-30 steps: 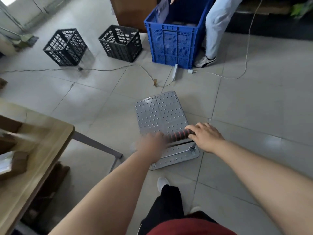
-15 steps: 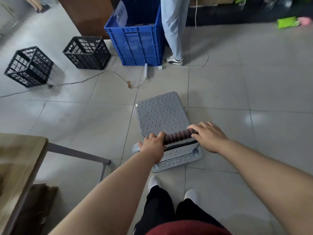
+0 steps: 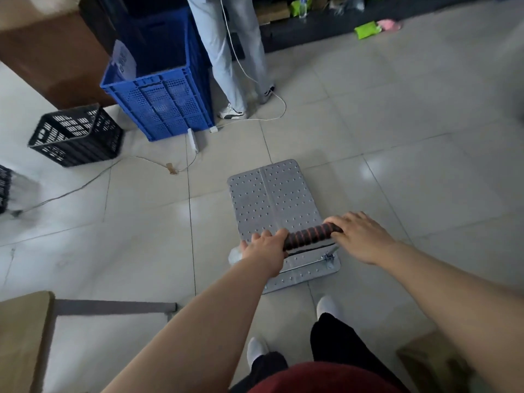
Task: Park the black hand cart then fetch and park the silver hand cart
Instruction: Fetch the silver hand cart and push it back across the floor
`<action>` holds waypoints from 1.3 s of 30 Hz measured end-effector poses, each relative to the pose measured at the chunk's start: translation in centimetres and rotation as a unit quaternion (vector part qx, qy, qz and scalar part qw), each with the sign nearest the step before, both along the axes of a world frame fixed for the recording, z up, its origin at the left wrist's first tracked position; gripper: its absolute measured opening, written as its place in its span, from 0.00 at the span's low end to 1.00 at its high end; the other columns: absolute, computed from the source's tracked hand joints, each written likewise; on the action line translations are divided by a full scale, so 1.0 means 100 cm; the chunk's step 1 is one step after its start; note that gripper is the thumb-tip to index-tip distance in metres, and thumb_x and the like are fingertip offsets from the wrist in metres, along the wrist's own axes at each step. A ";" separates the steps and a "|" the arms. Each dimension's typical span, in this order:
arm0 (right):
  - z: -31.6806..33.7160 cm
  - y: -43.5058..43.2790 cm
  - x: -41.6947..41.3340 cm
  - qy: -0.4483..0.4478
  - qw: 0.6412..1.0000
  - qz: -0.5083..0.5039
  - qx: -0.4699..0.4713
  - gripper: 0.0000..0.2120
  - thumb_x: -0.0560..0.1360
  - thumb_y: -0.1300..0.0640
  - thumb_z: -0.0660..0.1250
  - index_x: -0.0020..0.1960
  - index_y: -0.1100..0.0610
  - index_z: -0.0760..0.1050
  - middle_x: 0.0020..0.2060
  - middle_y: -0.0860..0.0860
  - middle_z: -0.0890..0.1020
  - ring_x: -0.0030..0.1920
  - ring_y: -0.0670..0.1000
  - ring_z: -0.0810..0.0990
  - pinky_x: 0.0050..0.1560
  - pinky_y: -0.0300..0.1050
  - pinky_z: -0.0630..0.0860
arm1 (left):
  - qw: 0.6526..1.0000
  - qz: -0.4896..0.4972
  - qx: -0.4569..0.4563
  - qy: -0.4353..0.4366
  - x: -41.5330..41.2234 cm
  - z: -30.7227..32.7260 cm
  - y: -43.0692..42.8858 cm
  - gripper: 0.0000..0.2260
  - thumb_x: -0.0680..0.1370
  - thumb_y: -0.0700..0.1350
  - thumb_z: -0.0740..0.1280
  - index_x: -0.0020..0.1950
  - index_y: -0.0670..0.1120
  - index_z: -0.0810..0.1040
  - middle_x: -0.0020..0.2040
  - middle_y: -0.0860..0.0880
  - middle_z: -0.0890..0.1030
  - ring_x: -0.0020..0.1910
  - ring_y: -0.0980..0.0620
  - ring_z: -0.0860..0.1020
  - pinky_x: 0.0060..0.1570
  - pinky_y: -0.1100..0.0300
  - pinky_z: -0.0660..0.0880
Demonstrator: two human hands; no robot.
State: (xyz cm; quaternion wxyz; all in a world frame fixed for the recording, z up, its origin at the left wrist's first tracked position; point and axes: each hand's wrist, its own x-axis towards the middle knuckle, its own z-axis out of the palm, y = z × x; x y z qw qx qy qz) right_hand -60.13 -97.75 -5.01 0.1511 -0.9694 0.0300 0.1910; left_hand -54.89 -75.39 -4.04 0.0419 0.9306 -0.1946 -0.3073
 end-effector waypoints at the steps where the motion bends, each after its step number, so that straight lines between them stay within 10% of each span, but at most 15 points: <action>1: 0.000 0.007 -0.011 0.000 1.000 -0.016 -0.001 0.15 0.79 0.46 0.55 0.65 0.43 0.65 0.58 0.52 0.75 0.59 0.56 0.71 0.62 0.52 0.68 | 1.000 -0.016 -0.003 -0.013 -0.006 0.000 0.006 0.16 0.79 0.51 0.62 0.65 0.56 0.63 0.60 0.44 0.72 0.61 0.40 0.70 0.63 0.37 0.63; 11: -0.010 0.102 -0.085 -0.028 0.994 -0.100 -0.043 0.18 0.79 0.44 0.54 0.68 0.45 0.64 0.58 0.53 0.77 0.56 0.58 0.73 0.57 0.51 0.70 | 0.999 -0.041 0.000 -0.029 -0.035 -0.002 0.076 0.20 0.75 0.65 0.56 0.66 0.62 0.63 0.64 0.47 0.68 0.64 0.42 0.66 0.63 0.31 0.56; 39: -0.016 0.150 -0.023 0.005 0.984 -0.178 0.008 0.18 0.79 0.42 0.47 0.68 0.42 0.59 0.58 0.52 0.75 0.59 0.56 0.71 0.59 0.57 0.69 | 0.999 -0.028 0.005 -0.023 0.043 0.005 0.104 0.18 0.77 0.61 0.57 0.66 0.60 0.65 0.64 0.43 0.67 0.66 0.41 0.62 0.65 0.37 0.58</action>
